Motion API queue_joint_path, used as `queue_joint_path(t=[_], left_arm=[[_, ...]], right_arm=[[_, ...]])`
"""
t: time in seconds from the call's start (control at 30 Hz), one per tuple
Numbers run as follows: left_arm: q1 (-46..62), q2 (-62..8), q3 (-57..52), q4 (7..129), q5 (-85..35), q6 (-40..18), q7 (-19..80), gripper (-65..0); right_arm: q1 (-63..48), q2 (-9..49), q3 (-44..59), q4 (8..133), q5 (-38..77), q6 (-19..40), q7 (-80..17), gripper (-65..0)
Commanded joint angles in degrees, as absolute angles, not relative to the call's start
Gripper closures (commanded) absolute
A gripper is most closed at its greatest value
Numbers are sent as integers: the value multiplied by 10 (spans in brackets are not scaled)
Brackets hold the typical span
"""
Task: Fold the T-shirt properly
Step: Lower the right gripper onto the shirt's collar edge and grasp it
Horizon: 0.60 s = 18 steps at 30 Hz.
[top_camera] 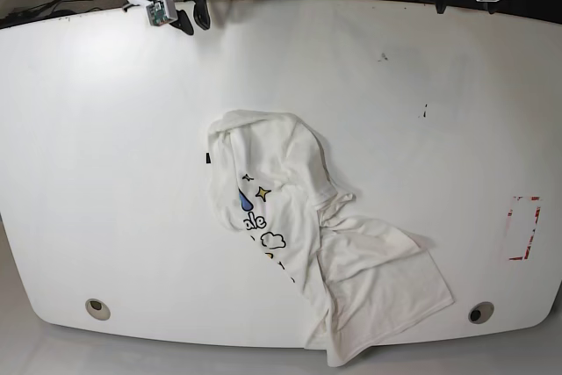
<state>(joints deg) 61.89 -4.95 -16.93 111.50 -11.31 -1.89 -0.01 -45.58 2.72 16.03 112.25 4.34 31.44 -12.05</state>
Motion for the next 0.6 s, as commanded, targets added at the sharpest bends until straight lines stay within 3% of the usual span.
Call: queue_joint_path(t=[0.0, 0.27, 0.47, 0.57], left_arm=[[627, -43, -172, 1125, -115, -16, -11, -579], [592, -43, -172, 1123, -112, -16, -9, -579], [576, -45, -172, 1123, -112, -16, -9, -582], [565, -45, -175, 1123, -112, -16, -9, -583]], right_arm=[[-434, 41, 160, 1143, 51, 326, -155, -173], [-308, 38, 164, 1146, 53, 347, -302, -179], [-231, 36, 161, 1145, 65, 351, -387, -361], [-200, 36, 164, 1141, 112, 357, -426, -412]])
